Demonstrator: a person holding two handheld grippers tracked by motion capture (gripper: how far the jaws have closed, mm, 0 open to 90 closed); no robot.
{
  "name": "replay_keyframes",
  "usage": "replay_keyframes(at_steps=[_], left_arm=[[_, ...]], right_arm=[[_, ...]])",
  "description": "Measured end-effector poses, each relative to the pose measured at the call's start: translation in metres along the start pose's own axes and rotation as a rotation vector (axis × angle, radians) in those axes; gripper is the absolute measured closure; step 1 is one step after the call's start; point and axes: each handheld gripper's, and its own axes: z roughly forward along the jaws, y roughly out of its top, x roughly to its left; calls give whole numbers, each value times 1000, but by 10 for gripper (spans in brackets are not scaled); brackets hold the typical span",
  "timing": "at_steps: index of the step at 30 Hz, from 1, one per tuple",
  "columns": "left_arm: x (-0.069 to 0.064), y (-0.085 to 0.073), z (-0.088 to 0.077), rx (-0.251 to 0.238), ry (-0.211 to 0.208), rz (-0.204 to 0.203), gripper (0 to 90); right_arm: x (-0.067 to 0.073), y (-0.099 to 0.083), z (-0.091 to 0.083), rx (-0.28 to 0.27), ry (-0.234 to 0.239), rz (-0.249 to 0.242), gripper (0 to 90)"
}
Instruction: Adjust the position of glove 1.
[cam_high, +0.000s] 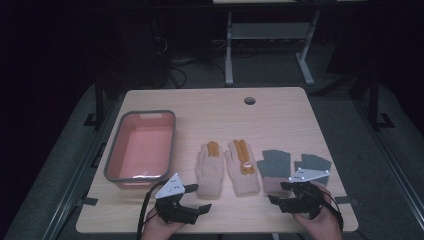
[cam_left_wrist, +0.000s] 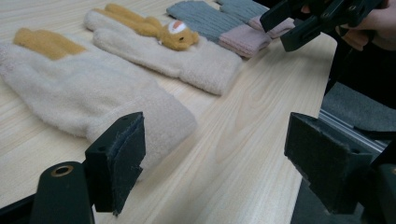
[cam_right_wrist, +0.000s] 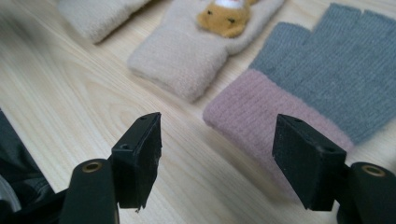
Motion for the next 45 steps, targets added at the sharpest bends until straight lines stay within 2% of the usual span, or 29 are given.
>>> replay_keyframes(at_steps=[7, 10, 11, 14, 19, 22, 26, 33, 36, 40, 45], left_arm=[[-3, -1, 1, 3, 13, -2, 204], [-6, -2, -1, 0, 24, 10, 204], [-6, -2, -1, 0, 24, 10, 204], [-11, -2, -4, -4, 41, 33, 204], [-13, -3, -6, -5, 53, 33, 204], [-14, -3, -9, -16, 58, 34, 204], [-11, -4, -10, -18, 58, 21, 204], [-11, -3, -10, -21, 53, 16, 204], [-11, -3, -10, -19, 60, 29, 204], [-12, -2, -10, -24, 57, 28, 204], [-10, -3, -12, -26, 49, 20, 204]], right_arm=[[2, 2, 1, -5, 21, -23, 325], [3, 4, 3, 4, 21, -24, 325], [3, 5, 4, -1, 22, -42, 326], [8, 8, 4, -1, 23, -56, 326], [13, 12, 6, 0, 23, -72, 327], [17, 21, 9, -6, 28, -93, 328], [21, 35, 13, 12, 32, -125, 327], [23, 49, 19, 61, 55, -136, 326], [24, 58, 19, 79, 60, -149, 326], [25, 68, 18, 86, 66, -149, 326], [25, 83, 18, 92, 59, -177, 326]])
